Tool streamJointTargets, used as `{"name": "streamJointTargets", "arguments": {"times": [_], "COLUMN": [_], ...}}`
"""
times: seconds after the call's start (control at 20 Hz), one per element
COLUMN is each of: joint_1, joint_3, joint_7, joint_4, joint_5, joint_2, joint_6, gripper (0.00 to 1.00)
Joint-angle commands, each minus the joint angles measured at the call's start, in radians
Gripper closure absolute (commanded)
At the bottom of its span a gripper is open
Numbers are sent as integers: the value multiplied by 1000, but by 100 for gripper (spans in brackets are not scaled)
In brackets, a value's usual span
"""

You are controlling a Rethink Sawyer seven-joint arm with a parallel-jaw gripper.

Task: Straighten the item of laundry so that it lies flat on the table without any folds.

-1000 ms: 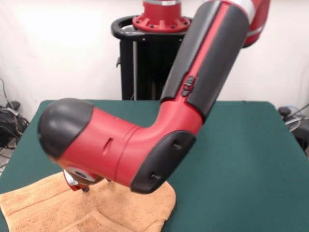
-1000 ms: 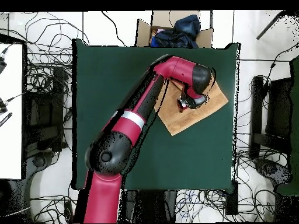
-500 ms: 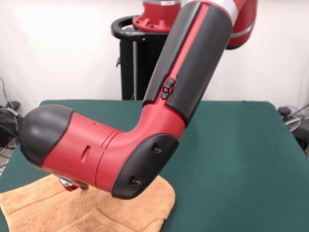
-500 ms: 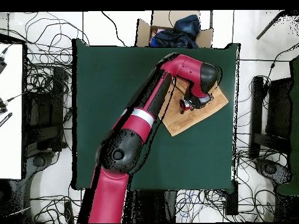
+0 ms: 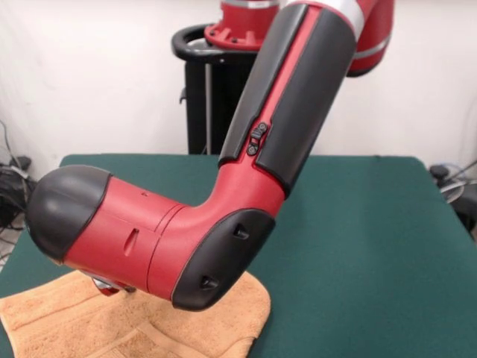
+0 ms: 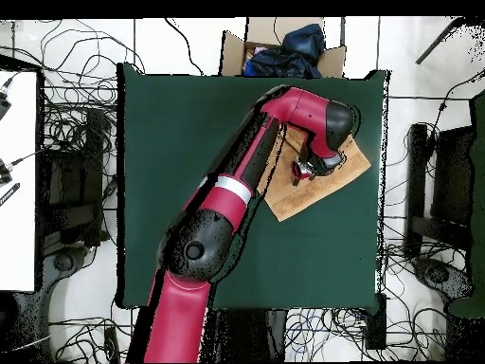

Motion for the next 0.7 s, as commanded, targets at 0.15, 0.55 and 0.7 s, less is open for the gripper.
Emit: {"name": "streamJointTargets", "arguments": {"times": [0.15, 0.55, 0.7], "joint_1": [-6, 27, 35], "joint_3": [33, 45, 54], "joint_7": [63, 47, 35], "joint_4": [-29, 22, 38], "joint_5": [-11, -42, -57], "joint_2": [155, 193, 201], "joint_6": [-117, -63, -54], "gripper": [0, 0, 0]}}
